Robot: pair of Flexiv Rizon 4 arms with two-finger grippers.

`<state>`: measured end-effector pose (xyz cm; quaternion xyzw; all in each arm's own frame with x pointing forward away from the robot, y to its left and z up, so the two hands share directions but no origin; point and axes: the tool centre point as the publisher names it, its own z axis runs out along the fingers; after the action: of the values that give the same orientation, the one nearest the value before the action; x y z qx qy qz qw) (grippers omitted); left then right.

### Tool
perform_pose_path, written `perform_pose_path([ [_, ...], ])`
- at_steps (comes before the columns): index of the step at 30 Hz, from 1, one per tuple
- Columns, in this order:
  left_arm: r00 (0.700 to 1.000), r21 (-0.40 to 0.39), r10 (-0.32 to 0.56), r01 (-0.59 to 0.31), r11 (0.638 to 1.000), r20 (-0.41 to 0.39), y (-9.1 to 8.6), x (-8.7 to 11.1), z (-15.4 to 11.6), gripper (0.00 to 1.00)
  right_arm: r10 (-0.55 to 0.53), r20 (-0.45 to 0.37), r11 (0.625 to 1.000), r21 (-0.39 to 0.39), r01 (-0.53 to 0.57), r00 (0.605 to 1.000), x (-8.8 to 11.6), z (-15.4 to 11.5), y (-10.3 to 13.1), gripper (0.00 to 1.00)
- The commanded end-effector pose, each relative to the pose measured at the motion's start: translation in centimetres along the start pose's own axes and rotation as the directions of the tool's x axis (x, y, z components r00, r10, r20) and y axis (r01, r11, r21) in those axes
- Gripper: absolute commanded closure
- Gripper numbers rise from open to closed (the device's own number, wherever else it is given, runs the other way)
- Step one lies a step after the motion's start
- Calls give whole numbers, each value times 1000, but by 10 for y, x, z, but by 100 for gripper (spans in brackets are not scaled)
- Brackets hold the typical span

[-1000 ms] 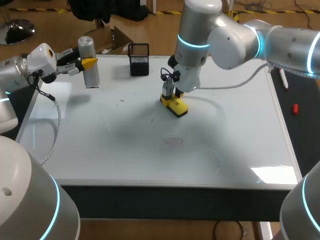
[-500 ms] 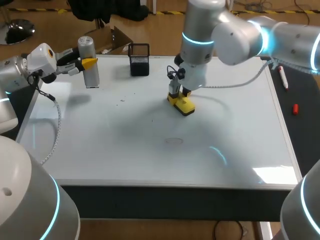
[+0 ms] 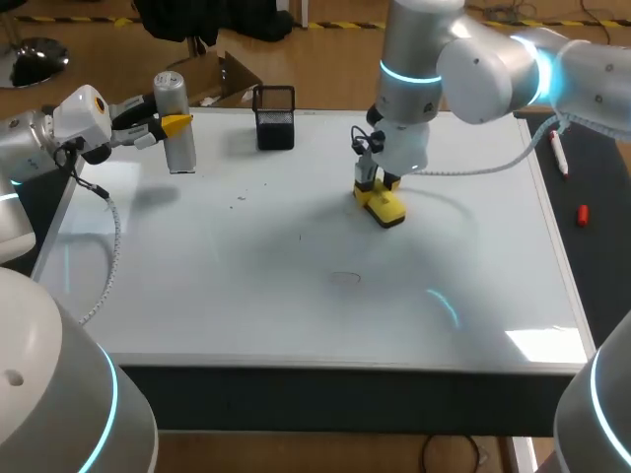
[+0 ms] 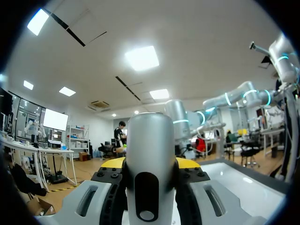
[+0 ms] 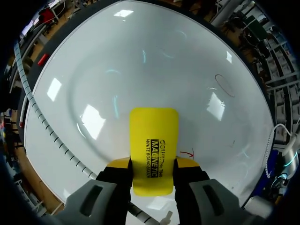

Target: Pick up the inspection probe, press it on each red-marked spot on the whiteboard one by one, put down the probe, pick up the eraser, and wipe off all the red marks.

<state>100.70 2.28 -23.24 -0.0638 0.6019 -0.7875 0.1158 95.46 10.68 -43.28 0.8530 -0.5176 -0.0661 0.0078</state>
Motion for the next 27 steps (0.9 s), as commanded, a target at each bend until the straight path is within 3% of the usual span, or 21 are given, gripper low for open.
perform_pose_path([
  [1, 1000, 0, 1, -1, 1000, 1, -1, 0, 0, 100, 3, 2, 1000, 7, -3, 1000, 7, 28, 5, 100],
  [16, 1000, 0, 1, -1, 1000, 1, -1, 0, 0, 100, -56, 4, 996, 74, 55, 998, -28, -3, 13, 100],
  [27, 1000, 0, 1, -1, 1000, 1, -1, 0, 0, 100, -123, 37, 990, 76, 120, 992, -61, -2, 12, 100],
])
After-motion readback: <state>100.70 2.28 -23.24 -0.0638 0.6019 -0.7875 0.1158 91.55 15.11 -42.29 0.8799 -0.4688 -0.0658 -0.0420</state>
